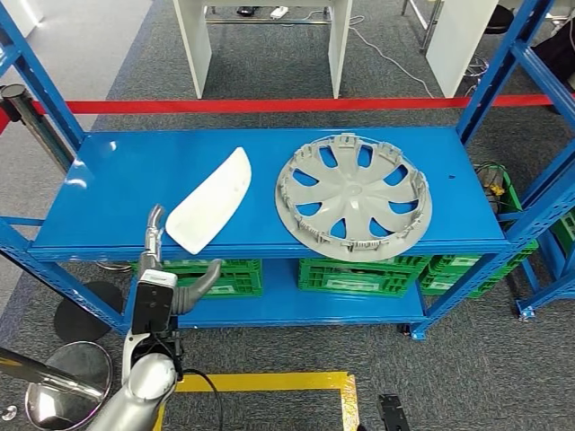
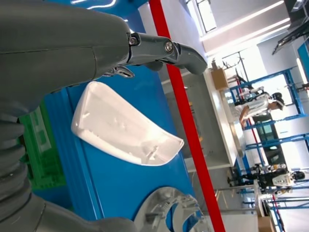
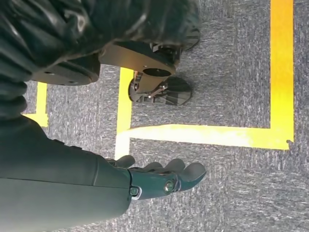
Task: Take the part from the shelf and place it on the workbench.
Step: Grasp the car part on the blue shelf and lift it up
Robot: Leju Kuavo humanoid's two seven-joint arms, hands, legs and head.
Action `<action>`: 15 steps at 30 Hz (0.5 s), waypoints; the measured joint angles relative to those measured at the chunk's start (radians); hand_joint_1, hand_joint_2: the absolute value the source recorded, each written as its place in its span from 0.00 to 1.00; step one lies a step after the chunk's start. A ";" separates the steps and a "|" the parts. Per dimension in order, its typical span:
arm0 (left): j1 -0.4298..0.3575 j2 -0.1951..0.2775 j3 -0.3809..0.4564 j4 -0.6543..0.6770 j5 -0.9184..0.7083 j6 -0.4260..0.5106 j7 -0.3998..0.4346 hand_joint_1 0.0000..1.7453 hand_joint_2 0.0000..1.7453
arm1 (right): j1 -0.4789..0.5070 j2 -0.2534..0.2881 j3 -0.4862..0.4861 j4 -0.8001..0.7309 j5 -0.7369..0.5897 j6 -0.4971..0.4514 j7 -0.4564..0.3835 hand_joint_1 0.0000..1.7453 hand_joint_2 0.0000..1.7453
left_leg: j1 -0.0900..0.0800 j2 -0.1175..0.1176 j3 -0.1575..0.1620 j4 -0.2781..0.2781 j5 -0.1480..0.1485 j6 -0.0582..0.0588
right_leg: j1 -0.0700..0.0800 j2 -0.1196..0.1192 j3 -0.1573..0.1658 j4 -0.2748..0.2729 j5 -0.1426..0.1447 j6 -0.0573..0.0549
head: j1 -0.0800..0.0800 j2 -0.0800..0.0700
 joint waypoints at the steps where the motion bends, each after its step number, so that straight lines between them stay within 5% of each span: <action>1: 0.002 0.002 0.002 -0.003 -0.001 0.000 0.001 0.00 1.00 | 0.000 0.000 -0.001 0.000 0.000 0.000 0.000 0.00 1.00 | 0.000 0.000 0.000 0.000 0.000 0.000 | 0.000 0.000 0.000 0.000 0.000 0.000 | 0.000 0.000; 9: 0.009 0.010 0.007 -0.012 -0.015 0.000 0.012 0.00 1.00 | 0.001 0.000 -0.005 0.002 0.000 0.000 0.000 0.00 1.00 | 0.000 0.000 0.000 0.000 0.000 0.000 | 0.000 0.000 0.000 0.000 0.000 0.000 | 0.000 0.000; 15: 0.037 0.019 0.028 -0.021 -0.131 0.001 0.099 0.00 1.00 | 0.005 0.000 -0.018 0.002 -0.006 0.000 -0.006 0.00 1.00 | 0.000 0.000 0.000 0.000 0.000 0.000 | 0.000 0.000 0.000 0.000 0.000 0.000 | 0.000 0.000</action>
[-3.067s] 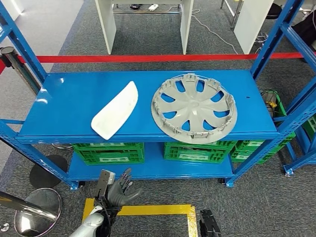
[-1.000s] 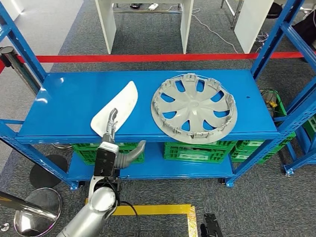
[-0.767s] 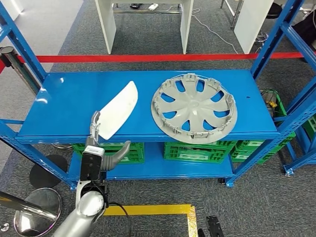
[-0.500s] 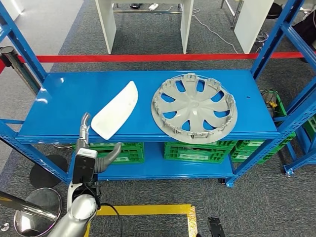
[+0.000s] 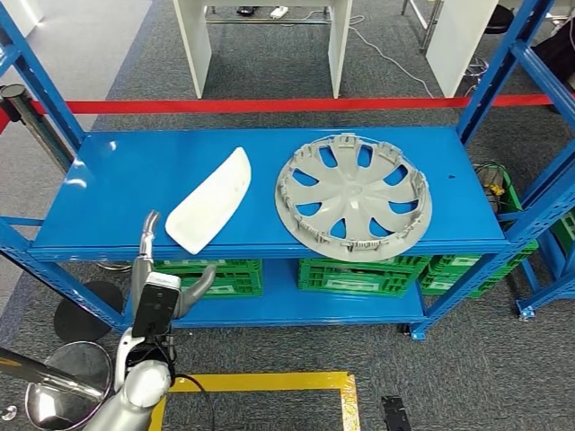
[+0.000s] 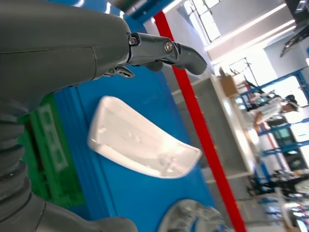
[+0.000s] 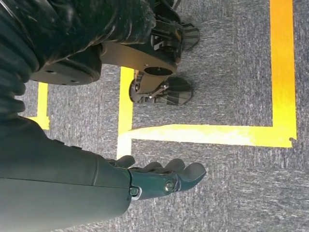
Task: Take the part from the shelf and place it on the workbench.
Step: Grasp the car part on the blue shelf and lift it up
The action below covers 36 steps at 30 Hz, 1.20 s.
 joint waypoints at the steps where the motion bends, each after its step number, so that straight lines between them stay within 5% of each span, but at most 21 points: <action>1: 0.006 0.003 0.006 -0.002 -0.016 -0.001 0.015 0.00 1.00 | 0.001 0.000 -0.003 0.000 0.000 0.000 -0.002 0.00 1.00 | 0.000 0.000 0.000 0.000 0.000 0.000 | 0.000 0.000 0.000 0.000 0.000 0.000 | 0.000 0.000; 13: -0.005 0.045 0.086 0.055 -0.158 -0.075 0.171 0.00 1.00 | -0.001 0.000 -0.017 0.000 0.020 0.012 0.022 0.00 1.00 | 0.000 0.000 0.000 0.000 0.000 0.000 | 0.000 0.000 0.000 0.000 0.000 0.000 | 0.000 0.000; 24: -0.109 0.049 0.119 0.224 -0.204 -0.104 0.164 0.00 1.00 | -0.018 0.000 -0.016 0.000 0.050 0.023 0.045 0.00 1.00 | 0.000 0.000 0.000 0.000 0.000 0.000 | 0.000 0.000 0.000 0.000 0.000 0.000 | 0.000 0.000; 36: -0.125 0.049 0.119 0.264 -0.212 -0.108 0.164 0.00 1.00 | -0.018 0.000 -0.017 0.000 0.053 0.024 0.044 0.00 1.00 | 0.000 0.000 0.000 0.000 0.000 0.000 | 0.000 0.000 0.000 0.000 0.000 0.000 | 0.000 0.000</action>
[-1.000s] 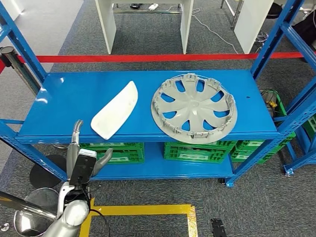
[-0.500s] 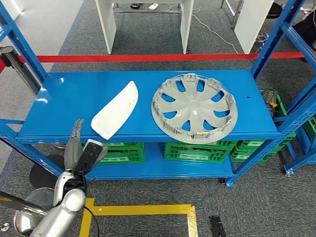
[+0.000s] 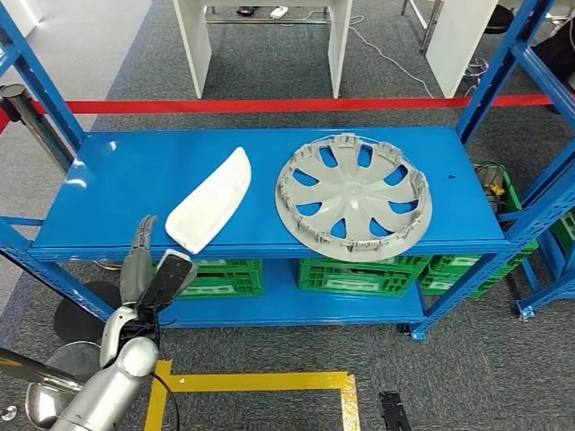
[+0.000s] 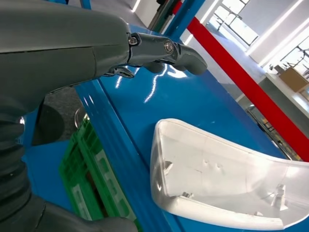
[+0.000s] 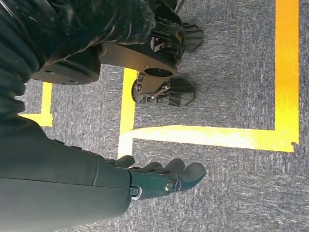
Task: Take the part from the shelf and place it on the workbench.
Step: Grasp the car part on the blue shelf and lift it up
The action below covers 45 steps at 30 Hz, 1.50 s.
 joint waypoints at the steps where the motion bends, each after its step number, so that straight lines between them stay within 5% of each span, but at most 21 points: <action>1: -0.001 0.000 0.000 0.002 -0.003 0.000 0.000 0.00 1.00 | 0.000 0.000 0.000 0.000 0.001 0.001 0.000 0.00 1.00 | 0.000 0.000 0.000 0.000 0.000 0.000 | 0.000 0.000 0.000 0.000 0.000 0.000 | 0.000 0.000; 20: -0.183 -0.004 -0.040 0.233 -0.101 -0.120 0.023 0.00 1.00 | -0.022 0.001 0.002 0.000 0.056 0.027 0.041 0.00 1.00 | 0.000 0.000 0.000 0.000 0.000 0.000 | 0.000 0.001 0.000 0.000 0.000 0.000 | 0.000 0.000; 45: -0.229 -0.007 -0.084 0.307 -0.166 -0.144 0.053 0.00 1.00 | -0.027 0.001 0.002 0.000 0.083 0.041 0.051 0.00 1.00 | 0.000 0.000 0.000 0.000 0.000 0.000 | 0.000 0.000 0.000 0.000 0.000 0.000 | 0.000 0.000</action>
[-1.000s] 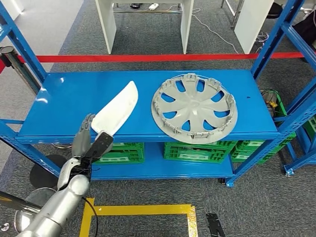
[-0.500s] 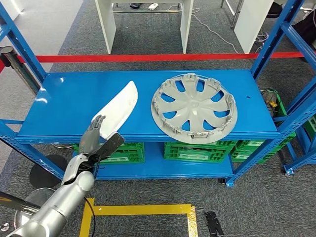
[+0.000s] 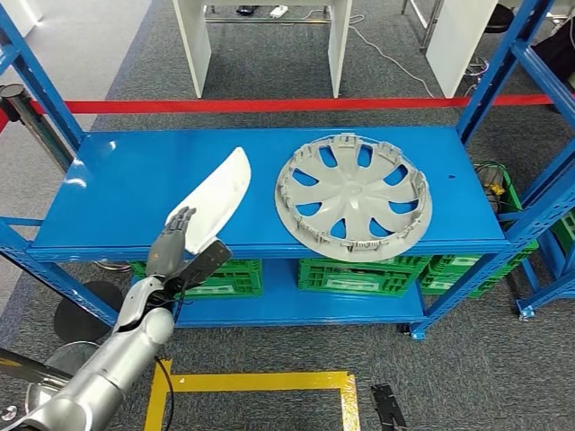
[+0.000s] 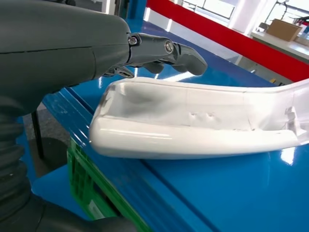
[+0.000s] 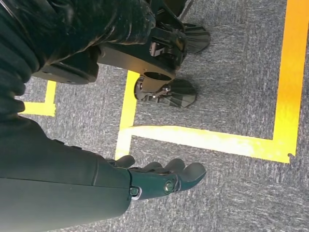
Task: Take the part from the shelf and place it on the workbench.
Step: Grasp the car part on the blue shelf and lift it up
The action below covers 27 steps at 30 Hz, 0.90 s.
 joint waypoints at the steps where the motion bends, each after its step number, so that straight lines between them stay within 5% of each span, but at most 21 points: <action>1: -0.002 0.000 0.000 0.001 0.000 0.000 0.000 0.00 1.00 | 0.000 0.000 0.000 0.000 0.001 0.000 0.000 0.00 1.00 | 0.000 0.000 0.000 0.000 0.000 0.000 | 0.000 0.000 0.000 0.000 0.000 0.000 | 0.000 0.000; 27: -0.015 -0.007 0.000 0.010 -0.006 0.003 0.000 0.00 1.00 | -0.002 0.007 0.000 0.000 0.005 0.001 0.000 0.00 1.00 | 0.000 0.000 0.000 0.000 0.000 0.000 | 0.000 0.000 0.000 0.000 0.000 0.000 | 0.000 0.000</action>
